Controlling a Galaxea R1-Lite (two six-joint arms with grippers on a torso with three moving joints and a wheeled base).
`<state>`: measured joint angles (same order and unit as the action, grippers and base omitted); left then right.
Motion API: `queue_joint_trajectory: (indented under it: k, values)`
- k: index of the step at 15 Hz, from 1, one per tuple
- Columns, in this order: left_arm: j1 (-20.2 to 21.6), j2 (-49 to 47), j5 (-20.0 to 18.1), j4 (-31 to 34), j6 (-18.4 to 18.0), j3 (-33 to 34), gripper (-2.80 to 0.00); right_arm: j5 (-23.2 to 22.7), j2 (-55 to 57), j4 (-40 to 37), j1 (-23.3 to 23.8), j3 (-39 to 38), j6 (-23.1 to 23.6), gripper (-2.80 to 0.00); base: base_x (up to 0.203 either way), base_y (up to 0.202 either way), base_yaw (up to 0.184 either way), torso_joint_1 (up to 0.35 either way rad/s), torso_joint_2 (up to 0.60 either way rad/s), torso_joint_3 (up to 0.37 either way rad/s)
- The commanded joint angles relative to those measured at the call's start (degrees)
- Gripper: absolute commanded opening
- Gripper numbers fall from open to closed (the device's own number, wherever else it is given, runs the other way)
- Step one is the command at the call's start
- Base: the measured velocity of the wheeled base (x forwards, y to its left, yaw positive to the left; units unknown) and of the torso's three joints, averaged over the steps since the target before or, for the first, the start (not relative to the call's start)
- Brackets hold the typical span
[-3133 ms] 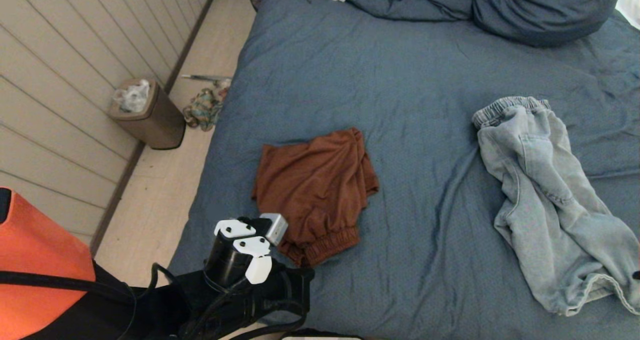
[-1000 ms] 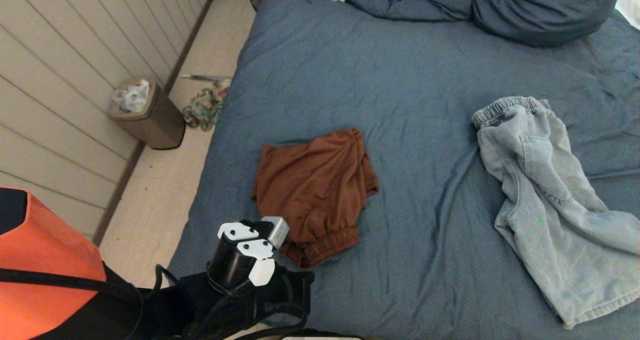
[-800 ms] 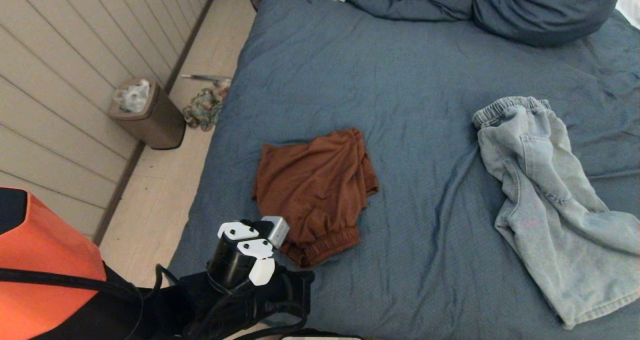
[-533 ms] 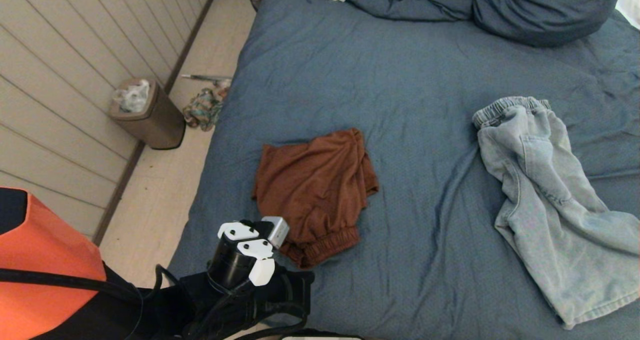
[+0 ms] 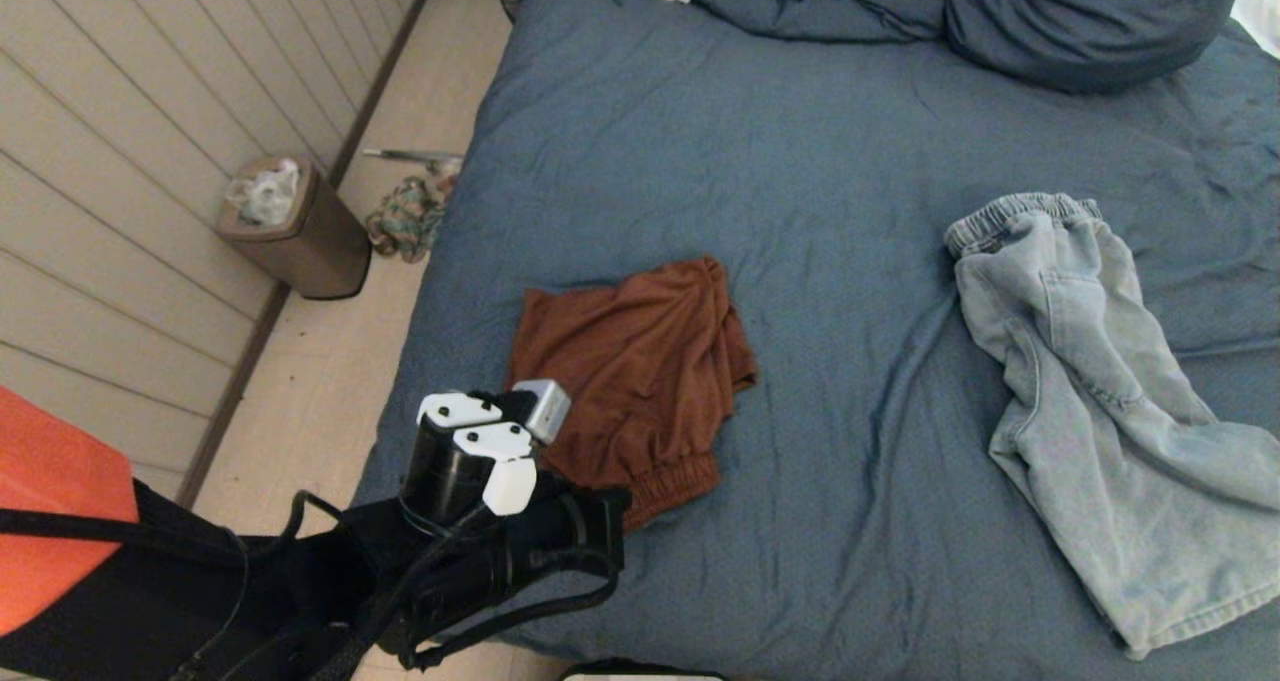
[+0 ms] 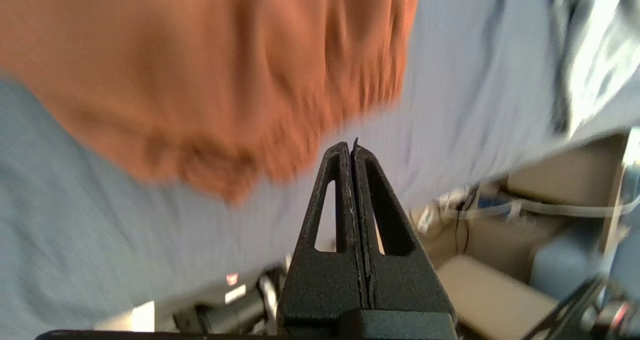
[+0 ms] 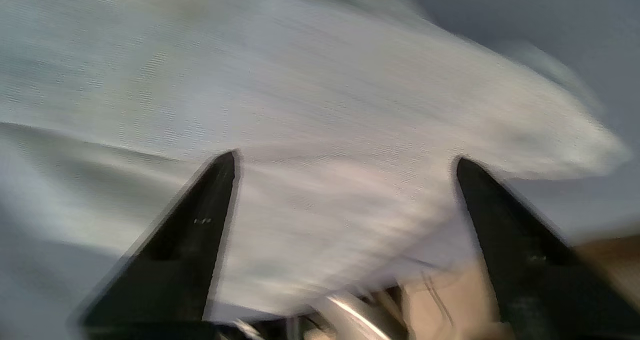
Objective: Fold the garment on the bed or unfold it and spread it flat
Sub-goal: Fold the blue shorts
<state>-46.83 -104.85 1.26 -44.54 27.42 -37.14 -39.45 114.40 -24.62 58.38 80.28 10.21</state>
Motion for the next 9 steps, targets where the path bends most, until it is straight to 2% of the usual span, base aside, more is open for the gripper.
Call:
queue_joint_trajectory:
  k: [1,3,4,6,9]
  values:
    - [1.58,4.58,0.06,5.83,0.06,-5.15,-2.8,-1.6,-9.37,-0.4,-5.94,3.75,-7.46,-2.8,0.0,0.0,0.0,0.0,0.0,0.0]
    - [2.6,6.03,0.06,11.43,-0.08,-10.94,-2.8,-1.52,-13.29,-0.54,-13.24,8.73,-13.56,-2.8,0.0,0.0,0.0,0.0,0.0,0.0]
    - [2.79,6.18,0.06,14.3,-0.44,-14.23,-2.8,-0.04,-14.32,-0.54,-17.56,10.77,-16.12,-2.8,0.0,0.0,0.0,0.0,0.0,0.0]
    - [2.95,6.22,0.06,19.64,-0.99,-19.39,-2.8,8.0,-14.7,-0.47,-27.31,14.21,-19.54,-2.8,0.0,0.0,0.0,0.0,0.0,0.0]
    - [5.27,7.48,0.0,20.19,-0.74,-17.18,-2.8,22.13,-12.73,-0.14,-41.86,19.06,-22.59,-2.8,0.0,0.0,0.0,0.0,0.0,0.0]
